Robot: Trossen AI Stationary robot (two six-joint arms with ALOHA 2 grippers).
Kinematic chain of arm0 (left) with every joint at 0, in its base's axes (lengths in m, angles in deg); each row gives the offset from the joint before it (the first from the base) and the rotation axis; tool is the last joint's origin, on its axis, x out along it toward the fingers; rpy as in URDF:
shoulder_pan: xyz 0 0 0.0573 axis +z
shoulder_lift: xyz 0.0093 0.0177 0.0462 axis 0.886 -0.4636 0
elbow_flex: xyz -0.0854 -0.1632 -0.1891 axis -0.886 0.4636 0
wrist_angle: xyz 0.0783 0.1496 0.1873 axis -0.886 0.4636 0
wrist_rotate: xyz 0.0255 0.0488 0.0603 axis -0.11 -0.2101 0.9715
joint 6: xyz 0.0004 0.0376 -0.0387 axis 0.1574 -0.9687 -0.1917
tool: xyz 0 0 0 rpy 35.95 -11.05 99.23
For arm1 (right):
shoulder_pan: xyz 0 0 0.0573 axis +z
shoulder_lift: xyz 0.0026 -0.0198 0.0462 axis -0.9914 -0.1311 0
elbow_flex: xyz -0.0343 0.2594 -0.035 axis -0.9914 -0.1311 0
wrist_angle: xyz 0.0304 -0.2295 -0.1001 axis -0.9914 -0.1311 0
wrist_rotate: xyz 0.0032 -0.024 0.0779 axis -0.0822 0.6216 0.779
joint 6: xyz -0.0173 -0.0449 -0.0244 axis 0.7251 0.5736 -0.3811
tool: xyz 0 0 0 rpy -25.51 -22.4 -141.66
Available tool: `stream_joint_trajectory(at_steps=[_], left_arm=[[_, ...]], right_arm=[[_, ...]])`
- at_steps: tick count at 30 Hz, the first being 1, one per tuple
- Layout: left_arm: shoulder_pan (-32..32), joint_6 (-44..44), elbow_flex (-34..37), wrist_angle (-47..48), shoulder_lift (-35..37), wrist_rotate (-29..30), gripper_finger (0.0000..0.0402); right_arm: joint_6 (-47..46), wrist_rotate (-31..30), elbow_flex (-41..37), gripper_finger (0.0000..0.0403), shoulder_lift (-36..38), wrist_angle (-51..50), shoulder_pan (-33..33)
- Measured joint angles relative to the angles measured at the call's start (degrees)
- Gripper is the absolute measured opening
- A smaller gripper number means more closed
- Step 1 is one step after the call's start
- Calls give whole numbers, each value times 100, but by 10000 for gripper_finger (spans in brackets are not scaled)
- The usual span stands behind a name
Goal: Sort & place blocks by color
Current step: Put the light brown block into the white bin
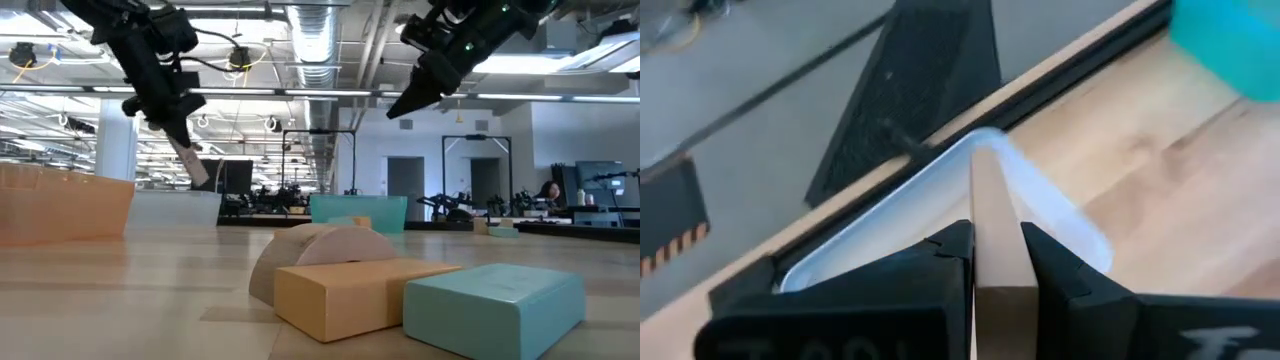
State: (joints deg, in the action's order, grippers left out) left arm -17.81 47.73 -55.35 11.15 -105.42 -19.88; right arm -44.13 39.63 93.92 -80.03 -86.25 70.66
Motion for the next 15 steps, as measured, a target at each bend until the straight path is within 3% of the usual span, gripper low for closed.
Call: stream_joint_trajectory(at_steps=[7,11,15], left_arm=[[1342,-209,0,-4,-173,-2095,25],[2144,-398,0,-2,-419,-2674,25],[2521,-511,4,-27,-692,-3393,25]], right_arm=[[-3,110,-6,296,3,28,-112],[-3,113,-6,296,1,30,-110],[-1,115,-6,296,-1,28,-110]])
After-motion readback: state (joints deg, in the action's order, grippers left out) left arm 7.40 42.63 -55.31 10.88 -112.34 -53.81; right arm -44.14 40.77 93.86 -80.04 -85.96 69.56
